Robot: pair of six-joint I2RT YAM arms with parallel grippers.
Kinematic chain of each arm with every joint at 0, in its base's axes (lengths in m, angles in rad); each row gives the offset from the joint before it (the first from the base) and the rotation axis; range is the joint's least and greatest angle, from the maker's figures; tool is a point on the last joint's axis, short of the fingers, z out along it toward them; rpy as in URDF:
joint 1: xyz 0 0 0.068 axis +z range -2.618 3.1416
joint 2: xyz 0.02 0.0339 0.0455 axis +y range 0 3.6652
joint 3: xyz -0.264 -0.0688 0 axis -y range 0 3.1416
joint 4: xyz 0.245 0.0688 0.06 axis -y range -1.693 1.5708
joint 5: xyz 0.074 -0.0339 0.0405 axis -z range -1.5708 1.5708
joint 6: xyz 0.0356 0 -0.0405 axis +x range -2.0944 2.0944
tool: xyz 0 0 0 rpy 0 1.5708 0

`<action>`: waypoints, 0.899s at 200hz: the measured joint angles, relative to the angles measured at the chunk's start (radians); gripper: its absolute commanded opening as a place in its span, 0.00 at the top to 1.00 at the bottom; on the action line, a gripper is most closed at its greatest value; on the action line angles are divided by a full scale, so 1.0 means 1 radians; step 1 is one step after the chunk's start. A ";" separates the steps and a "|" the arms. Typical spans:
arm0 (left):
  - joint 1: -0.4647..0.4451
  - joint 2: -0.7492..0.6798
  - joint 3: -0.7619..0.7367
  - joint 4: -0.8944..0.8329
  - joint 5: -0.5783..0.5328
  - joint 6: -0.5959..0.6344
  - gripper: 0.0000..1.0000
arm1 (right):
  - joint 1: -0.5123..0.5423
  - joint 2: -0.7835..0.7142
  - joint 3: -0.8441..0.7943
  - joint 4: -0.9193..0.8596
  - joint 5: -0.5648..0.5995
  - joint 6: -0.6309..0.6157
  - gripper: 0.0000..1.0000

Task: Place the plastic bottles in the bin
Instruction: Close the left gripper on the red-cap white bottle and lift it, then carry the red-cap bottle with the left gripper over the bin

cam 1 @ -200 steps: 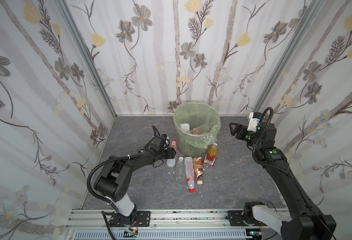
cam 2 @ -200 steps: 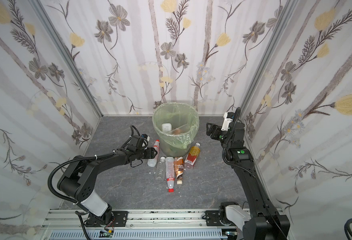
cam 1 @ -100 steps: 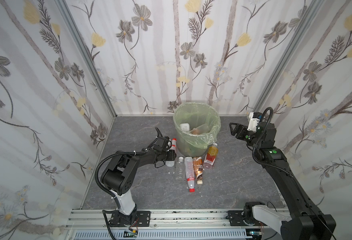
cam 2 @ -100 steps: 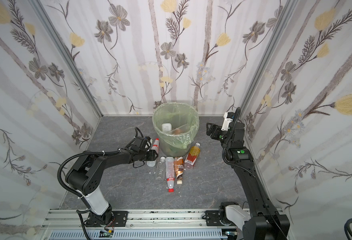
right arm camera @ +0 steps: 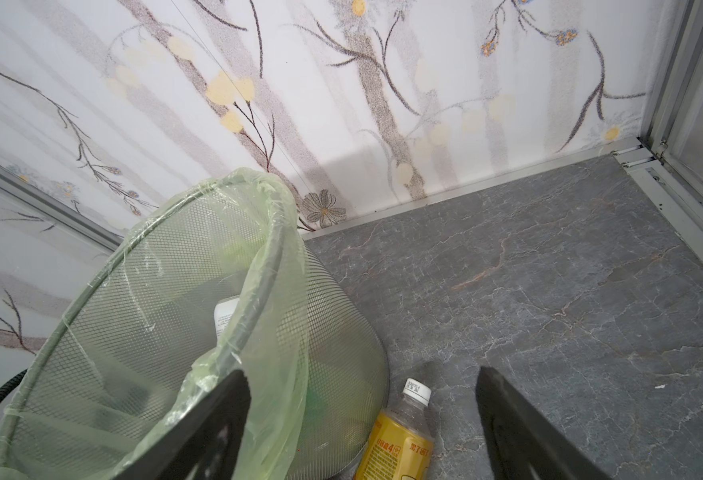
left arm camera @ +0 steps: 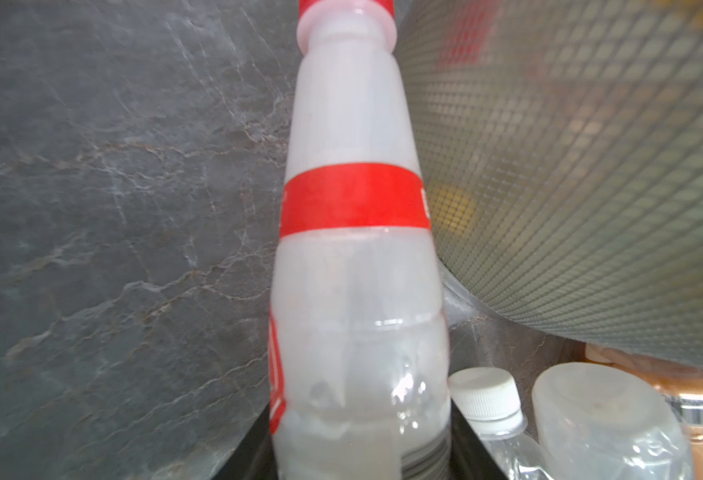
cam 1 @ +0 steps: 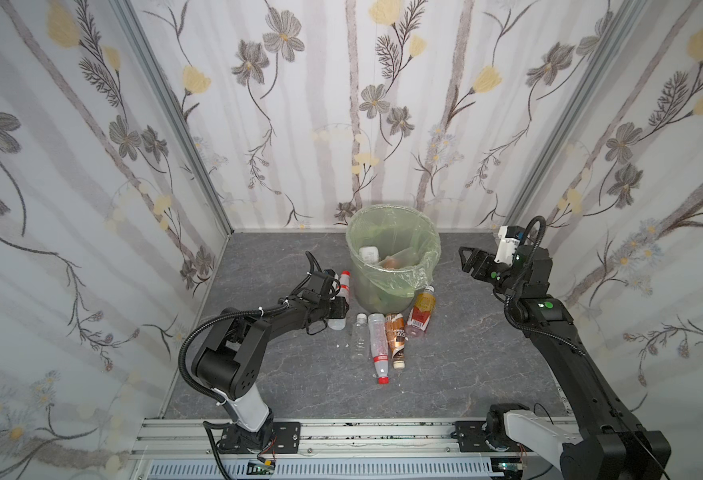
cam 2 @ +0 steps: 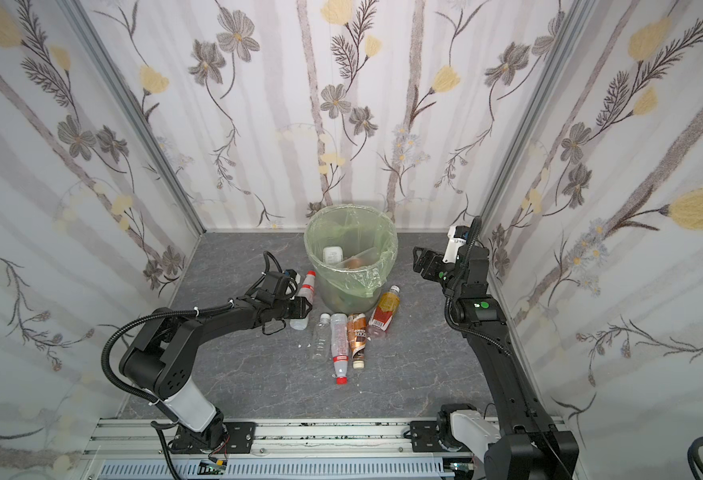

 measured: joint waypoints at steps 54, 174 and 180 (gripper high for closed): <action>0.064 -0.121 0.033 -0.042 -0.016 0.024 0.54 | -0.002 -0.005 -0.011 0.002 0.000 0.000 0.14; 0.115 -0.314 0.285 -0.122 -0.058 0.135 0.54 | -0.003 -0.016 -0.035 0.005 0.000 0.000 0.14; 0.115 -0.316 0.297 -0.123 -0.062 0.143 0.54 | -0.003 -0.016 -0.035 0.005 0.000 0.000 0.14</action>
